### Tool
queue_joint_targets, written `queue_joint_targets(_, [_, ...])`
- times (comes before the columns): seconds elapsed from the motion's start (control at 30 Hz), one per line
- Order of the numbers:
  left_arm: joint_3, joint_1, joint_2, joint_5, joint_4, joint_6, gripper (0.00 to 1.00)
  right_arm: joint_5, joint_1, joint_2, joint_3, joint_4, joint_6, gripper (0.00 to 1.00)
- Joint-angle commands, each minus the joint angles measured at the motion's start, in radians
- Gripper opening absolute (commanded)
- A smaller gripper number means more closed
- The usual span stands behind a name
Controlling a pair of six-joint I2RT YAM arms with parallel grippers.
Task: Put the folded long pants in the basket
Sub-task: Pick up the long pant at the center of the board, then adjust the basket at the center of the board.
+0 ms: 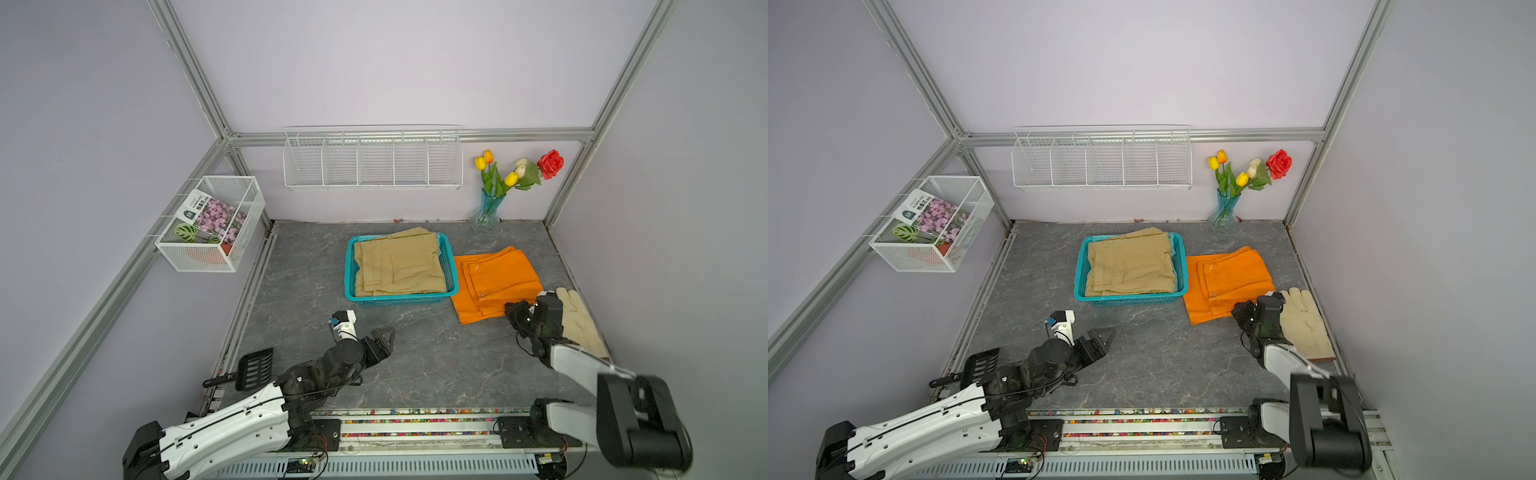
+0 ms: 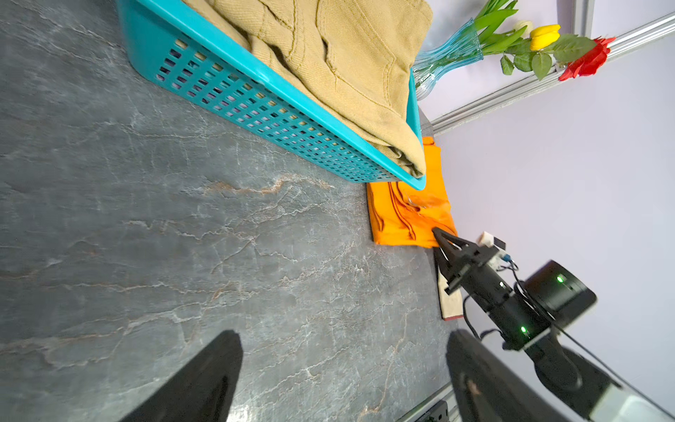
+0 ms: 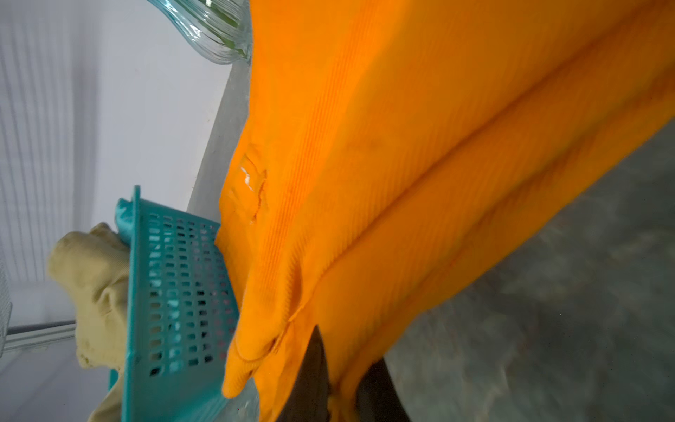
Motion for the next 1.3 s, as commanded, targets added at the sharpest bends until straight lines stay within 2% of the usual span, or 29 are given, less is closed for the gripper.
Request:
queue_joint_targets(0.0, [0.029,-0.002,0.017,0.03,0.027,0.022,0.92,0.039,0.004,-0.323,-0.051,-0.292,-0.066,0.0])
queue_joint_targets(0.07, [0.019,-0.002,0.036,0.064,0.073,0.017,0.92,0.028,0.006,-0.553,-0.077,-0.465,-0.07,0.0])
queue_joint_targets(0.17, [0.012,-0.002,0.11,0.105,0.119,-0.004,0.92,-0.035,0.007,-0.832,-0.137,-0.605,-0.059,0.0])
queue_joint_targets(0.3, [0.015,-0.002,0.175,0.155,0.148,-0.032,0.92,-0.092,0.009,-1.107,-0.148,-0.907,-0.045,0.0])
queue_joint_targets(0.4, [0.015,-0.004,0.22,0.196,0.183,-0.033,0.92,-0.212,0.01,-1.048,-0.192,-0.884,-0.042,0.0])
queue_joint_targets(0.47, [0.013,-0.004,0.259,0.22,0.22,-0.033,0.92,-0.261,0.012,-1.061,-0.244,-0.852,-0.022,0.0])
queue_joint_targets(0.53, [0.017,-0.004,0.307,0.232,0.256,-0.029,0.92,-0.257,0.015,-1.106,-0.251,-0.905,-0.029,0.0])
queue_joint_targets(0.77, [0.138,-0.002,0.54,0.245,0.34,0.024,0.93,-0.29,0.028,-1.106,-0.166,-1.018,-0.114,0.0])
queue_joint_targets(0.93, [0.237,-0.002,0.675,0.252,0.371,0.044,0.93,-0.383,0.042,-0.996,-0.212,-0.926,-0.139,0.0])
queue_joint_targets(1.0, [0.25,0.001,0.713,0.244,0.397,0.041,0.93,-0.377,0.061,-0.921,-0.203,-0.922,-0.18,0.0])
queue_joint_targets(1.1, [0.272,0.023,0.787,0.292,0.456,0.037,0.93,-0.367,0.113,-0.834,-0.15,-0.938,-0.215,0.0])
queue_joint_targets(1.2, [0.318,0.074,0.886,0.33,0.446,0.019,0.93,-0.289,0.156,-0.818,-0.054,-1.048,-0.259,0.0])
queue_joint_targets(1.27, [0.321,0.13,0.936,0.316,0.444,0.006,0.92,-0.292,0.164,-0.839,-0.029,-1.071,-0.259,0.0])
